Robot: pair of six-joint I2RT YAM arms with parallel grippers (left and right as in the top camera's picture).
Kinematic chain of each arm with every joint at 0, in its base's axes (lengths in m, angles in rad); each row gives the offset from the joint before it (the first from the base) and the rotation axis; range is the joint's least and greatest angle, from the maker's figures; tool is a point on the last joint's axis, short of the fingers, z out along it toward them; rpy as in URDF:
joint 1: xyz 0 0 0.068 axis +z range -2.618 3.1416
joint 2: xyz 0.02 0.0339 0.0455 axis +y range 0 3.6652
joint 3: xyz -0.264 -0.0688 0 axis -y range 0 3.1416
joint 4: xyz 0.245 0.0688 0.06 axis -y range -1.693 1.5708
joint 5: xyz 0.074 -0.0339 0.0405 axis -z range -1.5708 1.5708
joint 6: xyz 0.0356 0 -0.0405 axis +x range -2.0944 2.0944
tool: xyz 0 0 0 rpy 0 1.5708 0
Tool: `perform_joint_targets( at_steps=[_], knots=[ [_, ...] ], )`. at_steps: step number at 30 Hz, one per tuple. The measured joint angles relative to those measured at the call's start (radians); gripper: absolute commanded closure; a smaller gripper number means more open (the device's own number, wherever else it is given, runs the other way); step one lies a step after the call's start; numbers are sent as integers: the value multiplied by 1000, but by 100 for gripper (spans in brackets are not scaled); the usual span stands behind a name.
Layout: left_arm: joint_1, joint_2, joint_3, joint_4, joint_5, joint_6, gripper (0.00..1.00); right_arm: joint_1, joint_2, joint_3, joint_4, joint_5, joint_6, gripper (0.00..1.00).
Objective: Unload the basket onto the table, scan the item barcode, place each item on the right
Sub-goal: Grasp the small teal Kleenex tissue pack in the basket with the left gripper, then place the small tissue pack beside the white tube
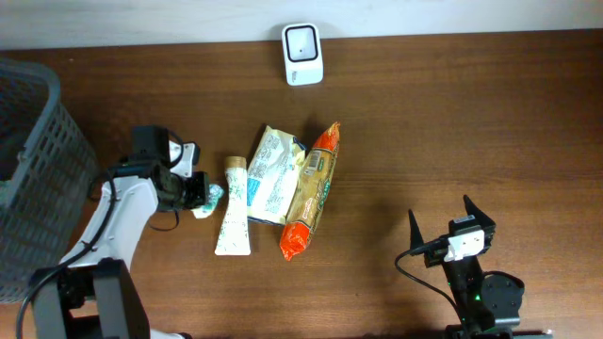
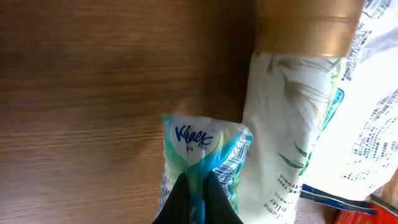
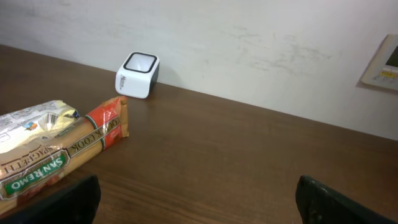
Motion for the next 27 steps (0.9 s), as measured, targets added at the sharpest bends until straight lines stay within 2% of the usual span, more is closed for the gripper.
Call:
perform_joint_targets(
  at_steps=[2,3,4,5,9,12,15,16,19,20,22,24,26,27],
  knots=[
    [-6,0,-8,18,43,-6,100,0,0,0,0,0,-1,1],
    [-19,0,-8,20,53,-7,94,0,0,0,0,0,0,1],
    [-50,0,-8,23,56,-7,54,0,0,0,0,0,0,1],
    [-79,0,-8,30,56,-10,2,0,0,0,0,0,0,2],
    [-125,0,-10,68,47,-18,1,0,0,0,0,0,0,1],
    [-126,1,34,16,-65,-38,1,0,0,0,0,0,0,1],
    [-126,-2,291,-107,-212,-44,1,0,0,0,0,0,0,1],
    [-124,-3,453,-160,-299,-3,1,0,1,0,0,0,0,1],
    [-81,-5,760,-231,-435,86,1,0,-1,0,0,0,-1,1],
    [-4,-2,917,-216,-486,101,1,0,0,0,0,0,0,1],
    [122,-17,1014,-182,-536,111,0,0,0,0,0,0,0,1],
    [363,-18,1050,-144,-634,111,1,0,0,0,0,0,0,1],
    [488,-4,1050,-167,-657,111,0,0,0,0,0,0,0,1],
    [550,16,1051,-189,-668,111,5,0,0,0,0,0,0,1]
  ],
)
